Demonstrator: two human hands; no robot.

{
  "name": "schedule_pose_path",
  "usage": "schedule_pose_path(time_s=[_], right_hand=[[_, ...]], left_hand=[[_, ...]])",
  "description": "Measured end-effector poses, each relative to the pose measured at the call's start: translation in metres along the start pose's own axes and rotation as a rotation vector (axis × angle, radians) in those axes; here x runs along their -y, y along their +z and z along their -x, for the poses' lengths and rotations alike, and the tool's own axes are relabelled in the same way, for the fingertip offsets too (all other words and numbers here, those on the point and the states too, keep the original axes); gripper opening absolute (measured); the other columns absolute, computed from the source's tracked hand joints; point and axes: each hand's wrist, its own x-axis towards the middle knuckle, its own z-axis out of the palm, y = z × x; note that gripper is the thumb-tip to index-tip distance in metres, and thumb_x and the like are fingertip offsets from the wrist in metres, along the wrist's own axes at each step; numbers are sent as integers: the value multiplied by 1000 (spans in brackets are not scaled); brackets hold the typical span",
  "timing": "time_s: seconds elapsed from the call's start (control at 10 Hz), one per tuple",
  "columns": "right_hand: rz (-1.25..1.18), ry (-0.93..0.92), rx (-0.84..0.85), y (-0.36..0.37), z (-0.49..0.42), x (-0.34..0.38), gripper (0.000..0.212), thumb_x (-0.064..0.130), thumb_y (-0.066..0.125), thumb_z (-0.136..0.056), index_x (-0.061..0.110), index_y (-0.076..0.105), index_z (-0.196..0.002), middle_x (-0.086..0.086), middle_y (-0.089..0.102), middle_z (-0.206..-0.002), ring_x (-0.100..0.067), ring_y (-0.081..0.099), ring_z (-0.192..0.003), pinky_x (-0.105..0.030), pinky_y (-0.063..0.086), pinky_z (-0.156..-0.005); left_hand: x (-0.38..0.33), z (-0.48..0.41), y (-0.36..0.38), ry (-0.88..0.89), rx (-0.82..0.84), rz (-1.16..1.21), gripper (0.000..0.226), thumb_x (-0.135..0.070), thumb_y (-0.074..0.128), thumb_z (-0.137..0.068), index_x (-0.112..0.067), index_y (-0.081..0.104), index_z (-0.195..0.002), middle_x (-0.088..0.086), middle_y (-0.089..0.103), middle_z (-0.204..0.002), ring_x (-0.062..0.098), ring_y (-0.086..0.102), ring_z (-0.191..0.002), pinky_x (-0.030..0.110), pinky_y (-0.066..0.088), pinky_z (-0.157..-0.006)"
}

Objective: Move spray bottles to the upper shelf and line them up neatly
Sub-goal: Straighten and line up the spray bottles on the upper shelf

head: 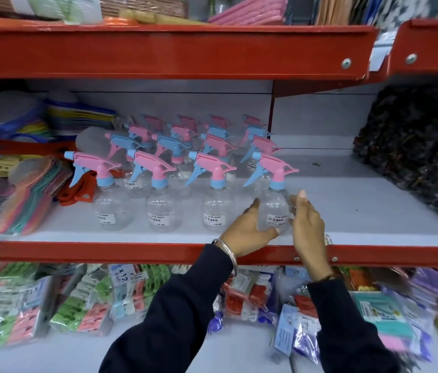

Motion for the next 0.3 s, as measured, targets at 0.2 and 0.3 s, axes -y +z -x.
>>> schedule_pose_path(time_s=[0.2,0.3], right_hand=[[15,-2,61,3,-5,-2,45,58,26,-91,31,61,-101,5,64,-94,-17,60,-96,-48,48,-95],[11,-38,-21,-5,12,0,43,61,29,-90,33,61,-94,8,65,-94,-12,59,-91,-50,49,-92]], left_hand=[[1,3,-4,-75,-20,-76,87,-37,57,-89,-16,-2,-149,7,17,-157,19,22,-142,30,27,-113],[-3,15,-4,4,-75,-56,83,-35,57,-90,-15,3,-150,4,17,-157,16,20,-143,25,22,-113]])
